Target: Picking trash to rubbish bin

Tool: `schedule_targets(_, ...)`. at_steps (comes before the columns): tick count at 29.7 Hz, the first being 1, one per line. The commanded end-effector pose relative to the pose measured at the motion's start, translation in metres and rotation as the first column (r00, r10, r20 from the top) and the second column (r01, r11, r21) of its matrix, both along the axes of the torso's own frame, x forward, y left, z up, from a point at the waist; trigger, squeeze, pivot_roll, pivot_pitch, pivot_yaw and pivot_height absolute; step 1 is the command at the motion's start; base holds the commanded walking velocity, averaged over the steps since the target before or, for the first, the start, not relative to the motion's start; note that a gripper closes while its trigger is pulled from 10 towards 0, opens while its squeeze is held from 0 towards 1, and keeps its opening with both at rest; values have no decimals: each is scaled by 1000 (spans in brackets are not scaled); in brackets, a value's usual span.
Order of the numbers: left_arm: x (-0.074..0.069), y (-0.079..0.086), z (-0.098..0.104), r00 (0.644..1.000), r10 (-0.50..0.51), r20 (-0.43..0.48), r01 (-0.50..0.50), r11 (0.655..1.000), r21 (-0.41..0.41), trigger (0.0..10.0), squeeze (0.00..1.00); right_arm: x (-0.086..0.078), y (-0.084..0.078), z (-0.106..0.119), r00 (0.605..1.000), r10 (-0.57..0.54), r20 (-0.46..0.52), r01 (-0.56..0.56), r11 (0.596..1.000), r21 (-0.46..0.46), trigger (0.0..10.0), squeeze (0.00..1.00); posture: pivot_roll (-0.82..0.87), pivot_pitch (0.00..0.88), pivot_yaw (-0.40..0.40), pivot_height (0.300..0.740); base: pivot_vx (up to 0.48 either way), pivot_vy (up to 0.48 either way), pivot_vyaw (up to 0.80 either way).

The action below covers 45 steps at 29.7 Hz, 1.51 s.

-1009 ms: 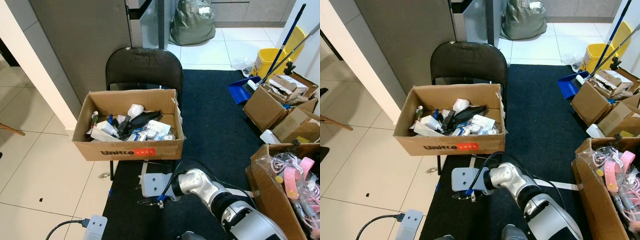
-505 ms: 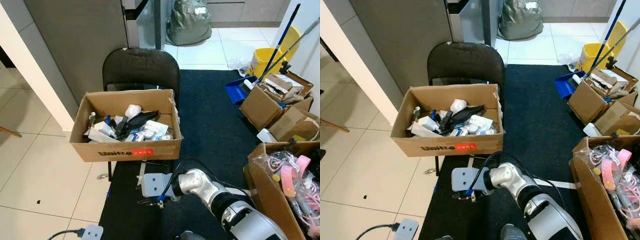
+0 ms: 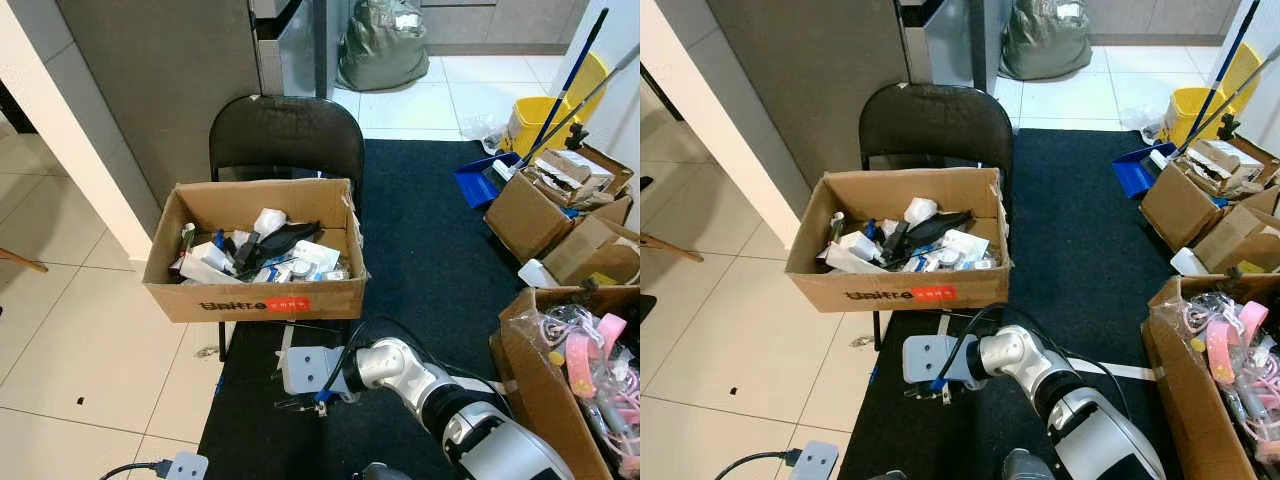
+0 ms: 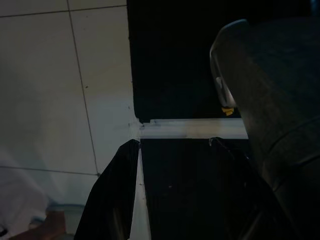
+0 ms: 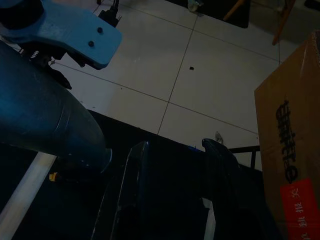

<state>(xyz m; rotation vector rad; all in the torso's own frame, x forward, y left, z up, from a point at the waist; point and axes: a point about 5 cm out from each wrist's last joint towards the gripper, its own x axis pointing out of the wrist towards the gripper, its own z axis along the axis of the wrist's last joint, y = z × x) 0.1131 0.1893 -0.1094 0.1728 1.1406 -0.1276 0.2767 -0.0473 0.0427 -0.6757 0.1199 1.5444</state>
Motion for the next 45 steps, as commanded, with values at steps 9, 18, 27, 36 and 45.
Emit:
schedule_targets(9,7,-25,-1,1000,-31,-4,30,999,-42,10000,0,-1,0,-2,1000,1,-8,-1,1000,-5,10000,0,-43,80,51,740,0,0,0)
schedule_targets(18,14,-27,1,999,-32,13,33,998,-50,10000,0,-1,0,-1,1000,1,-8,-1,1000,-6,10000,0,-44,80,49,740,0,0,0)
schedule_targets(27,21,-21,4,999,-33,38,35,998,-53,10000,0,-1,0,-2,1000,0,-9,0,1000,-6,10000,0,-45,81,49,740,0,0,0)
schedule_targets(36,29,-32,6,998,-41,53,45,997,-63,10000,0,-1,0,-2,1000,0,-9,0,1000,-7,10000,0,-45,79,48,740,0,0,0)
schedule_targets(45,28,-34,6,998,-44,51,47,997,-65,10000,0,-1,0,-2,1000,-1,-9,1,1000,-8,10000,0,-48,73,47,740,0,0,0)
